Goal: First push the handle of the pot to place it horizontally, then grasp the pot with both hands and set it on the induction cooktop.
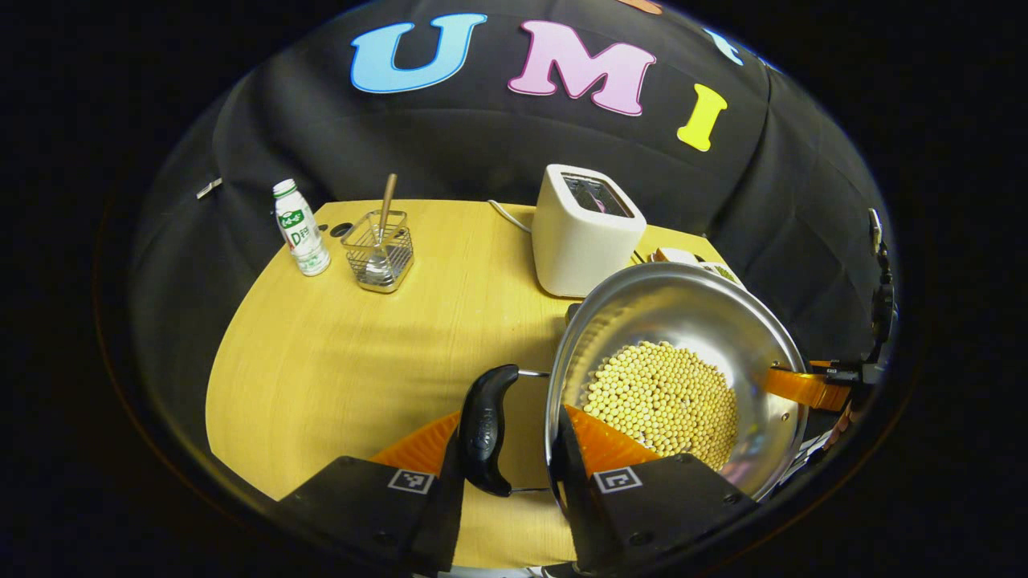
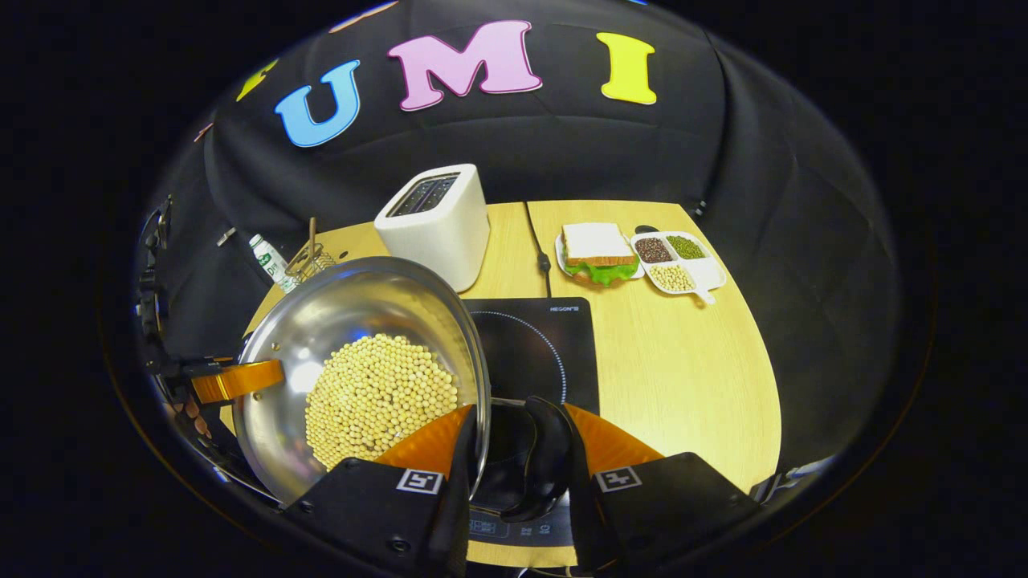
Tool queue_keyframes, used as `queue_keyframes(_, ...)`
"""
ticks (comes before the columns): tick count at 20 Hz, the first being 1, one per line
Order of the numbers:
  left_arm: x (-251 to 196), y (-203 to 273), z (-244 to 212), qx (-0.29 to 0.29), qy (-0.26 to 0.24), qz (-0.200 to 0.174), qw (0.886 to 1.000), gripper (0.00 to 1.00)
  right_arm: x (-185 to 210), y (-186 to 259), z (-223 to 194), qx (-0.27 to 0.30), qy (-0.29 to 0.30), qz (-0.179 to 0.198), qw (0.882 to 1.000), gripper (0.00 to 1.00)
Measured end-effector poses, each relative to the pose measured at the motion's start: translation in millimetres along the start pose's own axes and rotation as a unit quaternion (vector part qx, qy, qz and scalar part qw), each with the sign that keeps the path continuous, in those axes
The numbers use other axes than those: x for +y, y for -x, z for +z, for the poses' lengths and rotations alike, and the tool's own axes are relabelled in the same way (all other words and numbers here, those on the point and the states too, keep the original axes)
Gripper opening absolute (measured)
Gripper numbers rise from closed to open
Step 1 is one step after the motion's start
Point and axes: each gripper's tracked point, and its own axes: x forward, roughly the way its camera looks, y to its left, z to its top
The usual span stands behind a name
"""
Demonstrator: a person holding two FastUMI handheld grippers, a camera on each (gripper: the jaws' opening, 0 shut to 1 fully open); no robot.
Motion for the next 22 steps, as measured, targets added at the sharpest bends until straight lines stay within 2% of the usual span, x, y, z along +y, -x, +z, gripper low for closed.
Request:
queue_keyframes(3,-16,-16,6,0.003,-0.003,-0.005,1.000,0.57,-17,-9,4,0.001,-0.008,-0.003,1.000,0.54)
queue_keyframes(4,-19,-22,7,0.004,-0.005,-0.006,1.000,0.58,-23,-12,7,0.002,-0.009,-0.005,1.000,0.49)
queue_keyframes(5,-22,-28,10,0.004,-0.006,-0.007,1.000,0.57,-28,-16,8,0.003,-0.009,-0.006,1.000,0.49)
queue_keyframes(6,-26,-34,12,0.006,-0.006,-0.007,1.000,0.57,-33,-21,9,0.005,-0.011,-0.007,1.000,0.54)
queue_keyframes(7,-29,-38,14,0.007,-0.007,-0.008,1.000,0.57,-37,-25,11,0.007,-0.014,-0.008,1.000,0.49)
queue_keyframes(9,-36,-47,18,0.007,-0.009,-0.008,1.000,0.57,-44,-31,14,0.009,-0.016,-0.009,1.000,0.54)
queue_keyframes(22,-47,-87,22,0.011,-0.004,-0.006,1.000,0.57,-66,-65,16,0.019,-0.021,-0.013,0.999,0.53)
